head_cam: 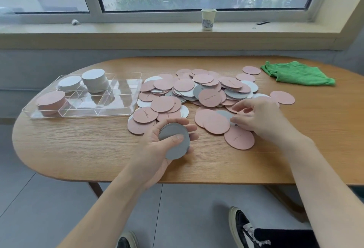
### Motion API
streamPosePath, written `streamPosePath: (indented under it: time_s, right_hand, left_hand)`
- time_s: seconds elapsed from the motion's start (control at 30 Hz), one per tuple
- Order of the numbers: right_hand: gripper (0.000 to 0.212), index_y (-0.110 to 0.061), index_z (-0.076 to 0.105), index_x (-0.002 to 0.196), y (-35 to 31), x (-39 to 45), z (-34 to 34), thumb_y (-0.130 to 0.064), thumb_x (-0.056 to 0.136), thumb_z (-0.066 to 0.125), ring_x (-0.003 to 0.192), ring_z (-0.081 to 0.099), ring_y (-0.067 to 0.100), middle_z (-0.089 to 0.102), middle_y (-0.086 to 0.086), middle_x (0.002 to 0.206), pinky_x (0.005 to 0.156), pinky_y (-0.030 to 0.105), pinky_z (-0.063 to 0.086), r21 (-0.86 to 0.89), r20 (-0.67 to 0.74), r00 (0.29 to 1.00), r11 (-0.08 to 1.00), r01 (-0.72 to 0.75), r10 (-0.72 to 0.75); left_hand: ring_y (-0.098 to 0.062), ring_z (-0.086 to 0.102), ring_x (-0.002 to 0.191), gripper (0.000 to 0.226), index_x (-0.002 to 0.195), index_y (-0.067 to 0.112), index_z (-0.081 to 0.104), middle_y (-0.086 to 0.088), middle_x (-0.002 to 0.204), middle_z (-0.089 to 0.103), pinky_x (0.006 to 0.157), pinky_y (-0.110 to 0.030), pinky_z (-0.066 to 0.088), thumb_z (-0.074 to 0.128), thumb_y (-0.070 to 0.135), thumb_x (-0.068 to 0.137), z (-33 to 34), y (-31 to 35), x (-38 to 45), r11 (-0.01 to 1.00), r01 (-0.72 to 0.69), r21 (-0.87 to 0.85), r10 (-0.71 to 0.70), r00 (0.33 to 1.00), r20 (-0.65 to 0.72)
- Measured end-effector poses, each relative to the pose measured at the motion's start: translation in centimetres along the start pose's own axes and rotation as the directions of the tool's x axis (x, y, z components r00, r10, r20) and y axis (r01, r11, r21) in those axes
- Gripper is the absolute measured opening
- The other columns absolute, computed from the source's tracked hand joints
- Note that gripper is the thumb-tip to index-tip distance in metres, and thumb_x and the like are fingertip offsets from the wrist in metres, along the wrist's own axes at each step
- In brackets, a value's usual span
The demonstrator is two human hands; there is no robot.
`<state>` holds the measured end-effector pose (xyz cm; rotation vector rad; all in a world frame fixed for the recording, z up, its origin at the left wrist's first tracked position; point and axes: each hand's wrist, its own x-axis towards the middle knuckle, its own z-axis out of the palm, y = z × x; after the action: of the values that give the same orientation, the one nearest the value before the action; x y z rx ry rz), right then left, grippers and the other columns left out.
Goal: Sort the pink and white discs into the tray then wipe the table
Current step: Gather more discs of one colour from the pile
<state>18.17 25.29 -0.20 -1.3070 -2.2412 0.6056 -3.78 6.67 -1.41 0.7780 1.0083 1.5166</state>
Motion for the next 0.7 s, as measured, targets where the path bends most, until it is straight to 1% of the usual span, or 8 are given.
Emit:
streamPosePath:
  time_s: [0.1,0.2,0.3,0.37,0.43,0.53,0.63,0.7]
  right_hand:
    - [0.033,-0.029,0.074,0.106,0.3,0.0,0.1,-0.037,0.077,0.086,0.089,0.057,0.010,0.060,-0.014,0.088,0.072,0.017,0.041,-0.021,0.043,0.999,1.000,0.009,-0.008]
    - [0.038,-0.031,0.072,0.110,0.0,0.1,0.2,-0.042,0.076,0.085,0.098,0.055,0.009,0.062,-0.015,0.102,0.074,0.009,0.036,-0.021,0.087,0.996,1.000,0.020,-0.018]
    - [0.055,-0.028,0.072,0.119,-0.5,0.2,1.3,-0.052,0.070,0.085,0.116,0.053,0.015,0.062,-0.005,0.123,0.100,0.028,0.042,-0.048,0.122,0.991,0.997,0.055,-0.048]
    - [0.066,-0.031,0.068,0.124,-0.8,0.3,2.1,-0.061,0.067,0.083,0.122,0.050,0.020,0.059,-0.003,0.126,0.107,0.041,0.042,-0.069,0.136,0.990,0.997,0.037,-0.027]
    - [0.071,-0.031,0.064,0.130,-1.2,0.4,2.3,-0.059,0.067,0.084,0.120,0.050,0.021,0.057,-0.002,0.126,0.106,0.041,0.043,-0.069,0.144,0.990,0.997,0.020,-0.010]
    - [0.083,-0.026,0.058,0.137,-1.5,0.6,2.1,-0.045,0.064,0.092,0.112,0.052,0.014,0.057,0.000,0.126,0.096,0.028,0.042,0.007,0.160,0.987,1.000,-0.027,0.026]
    - [0.086,-0.024,0.062,0.131,-1.5,0.7,2.0,-0.043,0.055,0.097,0.111,0.055,0.014,0.056,0.000,0.125,0.090,0.024,0.041,0.048,0.134,0.989,0.996,-0.070,0.063]
    - [0.075,-0.024,0.066,0.121,-1.5,0.6,2.0,-0.040,0.055,0.097,0.102,0.056,0.012,0.057,-0.003,0.115,0.080,0.020,0.041,0.059,0.103,0.992,0.995,-0.081,0.074]
  left_hand:
    - [-0.043,0.070,0.112,0.030,0.120,0.006,0.068,-0.028,0.123,0.069,0.079,-0.046,0.063,0.060,-0.005,0.093,0.1,-0.2,0.2,0.998,0.010,-0.060,-0.008,0.999,0.037]
    - [-0.042,0.071,0.104,0.034,0.121,0.010,0.069,-0.028,0.123,0.069,0.071,-0.044,0.062,0.062,0.002,0.089,0.3,-0.1,0.4,0.999,0.020,-0.041,-0.018,0.999,0.039]
    - [-0.036,0.071,0.094,0.038,0.123,0.009,0.069,-0.029,0.120,0.070,0.062,-0.036,0.056,0.063,0.005,0.085,0.7,-0.1,0.6,1.000,0.025,-0.011,-0.025,1.000,0.017]
    - [-0.034,0.070,0.092,0.041,0.125,0.007,0.067,-0.030,0.119,0.070,0.061,-0.035,0.055,0.063,0.005,0.085,0.7,-0.2,0.7,1.000,0.027,-0.002,-0.027,1.000,0.006]
    - [-0.035,0.070,0.091,0.042,0.127,0.006,0.066,-0.030,0.118,0.069,0.061,-0.035,0.055,0.063,0.005,0.085,0.7,-0.2,0.7,0.999,0.032,-0.009,-0.032,0.999,0.000]
    - [-0.035,0.070,0.090,0.042,0.127,0.006,0.066,-0.031,0.116,0.070,0.061,-0.035,0.056,0.063,0.005,0.085,0.7,-0.2,0.7,0.999,0.039,-0.016,-0.039,0.999,-0.008]
    - [-0.035,0.070,0.091,0.039,0.128,0.005,0.065,-0.033,0.116,0.069,0.061,-0.035,0.056,0.063,0.000,0.088,0.7,-0.1,0.6,0.999,0.037,-0.009,-0.037,0.999,-0.008]
    - [-0.035,0.070,0.090,0.036,0.129,0.003,0.063,-0.034,0.118,0.067,0.060,-0.035,0.056,0.059,-0.005,0.095,0.7,-0.1,0.6,0.999,0.041,-0.005,-0.041,0.999,-0.016]
